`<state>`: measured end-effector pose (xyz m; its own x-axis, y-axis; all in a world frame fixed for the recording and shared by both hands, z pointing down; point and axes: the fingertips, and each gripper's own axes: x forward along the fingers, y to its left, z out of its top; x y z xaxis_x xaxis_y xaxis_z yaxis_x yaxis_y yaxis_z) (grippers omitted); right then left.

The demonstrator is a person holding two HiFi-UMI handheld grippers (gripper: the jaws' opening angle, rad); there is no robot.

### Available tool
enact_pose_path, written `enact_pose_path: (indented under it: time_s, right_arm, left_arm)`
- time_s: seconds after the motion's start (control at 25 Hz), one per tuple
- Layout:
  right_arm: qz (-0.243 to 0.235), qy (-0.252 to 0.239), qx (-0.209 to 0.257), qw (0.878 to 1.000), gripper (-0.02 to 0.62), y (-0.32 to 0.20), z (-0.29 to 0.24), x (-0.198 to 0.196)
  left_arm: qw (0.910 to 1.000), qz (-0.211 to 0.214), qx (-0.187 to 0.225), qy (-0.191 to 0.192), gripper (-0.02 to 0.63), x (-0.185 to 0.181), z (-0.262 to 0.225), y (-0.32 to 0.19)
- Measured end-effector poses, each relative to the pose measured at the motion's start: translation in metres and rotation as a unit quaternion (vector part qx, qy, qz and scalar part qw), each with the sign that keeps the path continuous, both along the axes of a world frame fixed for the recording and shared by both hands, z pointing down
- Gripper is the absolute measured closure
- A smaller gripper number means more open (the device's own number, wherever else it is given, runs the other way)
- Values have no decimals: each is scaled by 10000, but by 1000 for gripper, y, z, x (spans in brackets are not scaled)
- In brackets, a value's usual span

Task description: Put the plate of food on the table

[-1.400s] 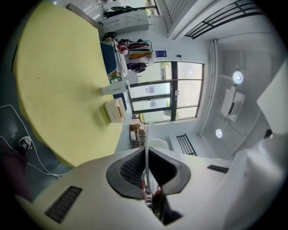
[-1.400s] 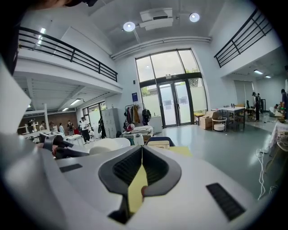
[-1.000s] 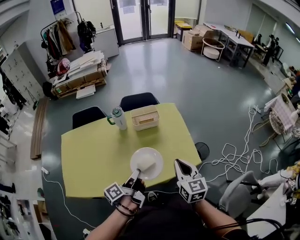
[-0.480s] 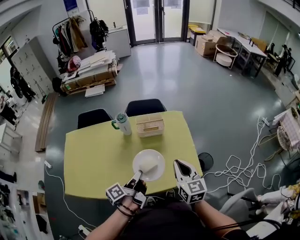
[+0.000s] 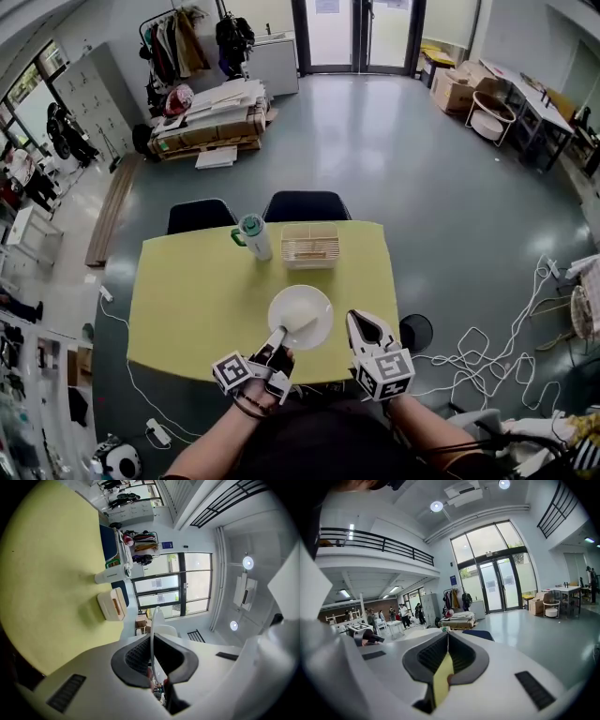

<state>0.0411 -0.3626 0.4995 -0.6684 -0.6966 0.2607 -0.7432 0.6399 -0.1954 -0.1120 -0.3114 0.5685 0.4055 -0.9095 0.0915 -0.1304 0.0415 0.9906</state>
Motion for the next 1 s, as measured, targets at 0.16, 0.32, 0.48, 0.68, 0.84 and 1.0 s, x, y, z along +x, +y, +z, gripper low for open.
enact_pose_path:
  time_s: [0.16, 0.32, 0.48, 0.68, 0.84, 1.0]
  right_arm:
    - [-45, 9, 32, 10000, 583, -11, -2, -8]
    - [94, 35, 33, 9999, 583, -18, -2, -7]
    - [254, 100, 65, 9996, 582, -21, -3, 0]
    - [508, 215, -67, 9985, 583, -21, 7, 8]
    - [481, 291, -78, 9984, 583, -21, 10, 3]
    - [414, 301, -47, 9987, 583, -23, 15, -4]
  left_arm:
    - [9997, 83, -201, -124, 588, 0, 13, -9]
    - [9992, 207, -313, -132, 588, -3, 28, -16]
    - [9985, 323, -389, -226, 588, -12, 50, -30]
    - [9968, 487, -510, -380, 588, -23, 99, -53]
    - [9961, 622, -541, -319, 588, -28, 143, -74]
    - [9948, 721, -632, -357, 588, -28, 188, -90]
